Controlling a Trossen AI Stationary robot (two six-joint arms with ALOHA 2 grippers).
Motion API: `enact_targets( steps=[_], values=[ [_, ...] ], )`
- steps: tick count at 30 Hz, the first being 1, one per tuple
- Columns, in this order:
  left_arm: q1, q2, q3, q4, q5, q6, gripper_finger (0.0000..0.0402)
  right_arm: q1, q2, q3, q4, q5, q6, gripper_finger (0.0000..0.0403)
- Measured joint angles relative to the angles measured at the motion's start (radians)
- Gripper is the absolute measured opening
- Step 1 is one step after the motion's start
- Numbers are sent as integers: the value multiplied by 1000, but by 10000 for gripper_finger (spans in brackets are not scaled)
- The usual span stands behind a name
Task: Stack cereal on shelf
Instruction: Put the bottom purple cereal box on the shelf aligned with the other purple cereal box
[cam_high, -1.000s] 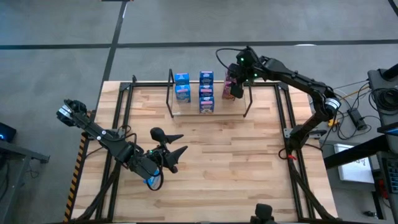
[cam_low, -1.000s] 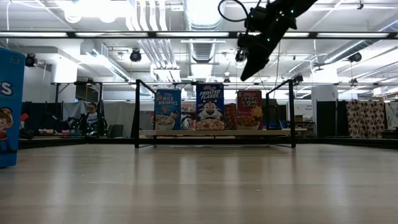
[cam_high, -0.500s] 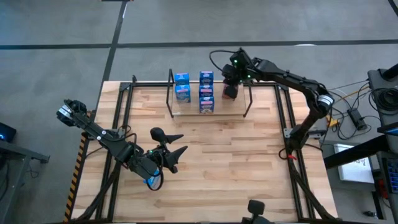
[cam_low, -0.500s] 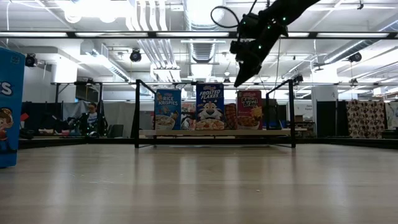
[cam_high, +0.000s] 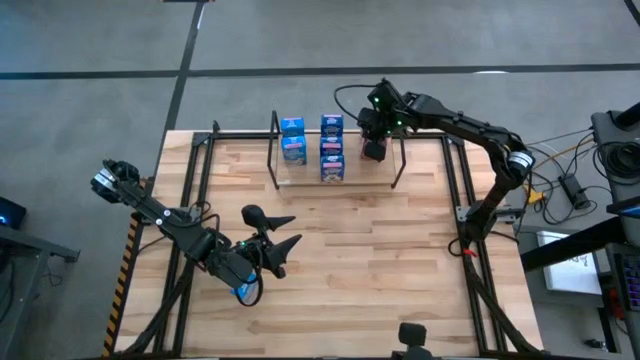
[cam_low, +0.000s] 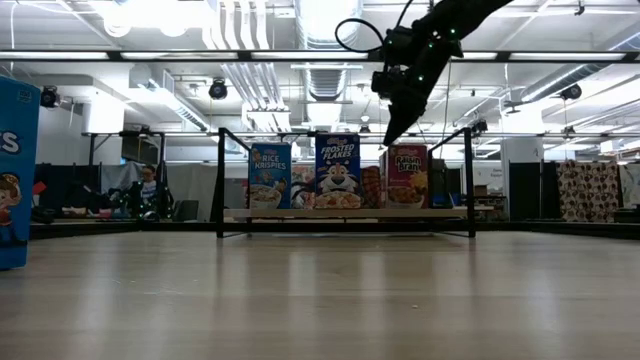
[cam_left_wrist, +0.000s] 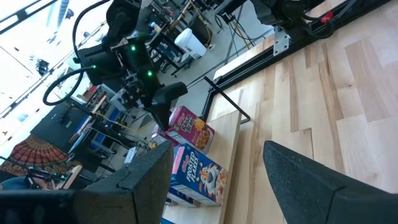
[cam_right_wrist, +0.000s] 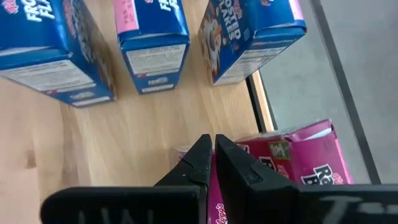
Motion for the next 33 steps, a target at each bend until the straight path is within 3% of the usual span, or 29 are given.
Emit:
enact_targets(
  steps=[33],
  values=[
    [0, 0, 0, 0, 0, 0, 232, 30, -24, 8, -67, -1, -44, 13]
  ],
)
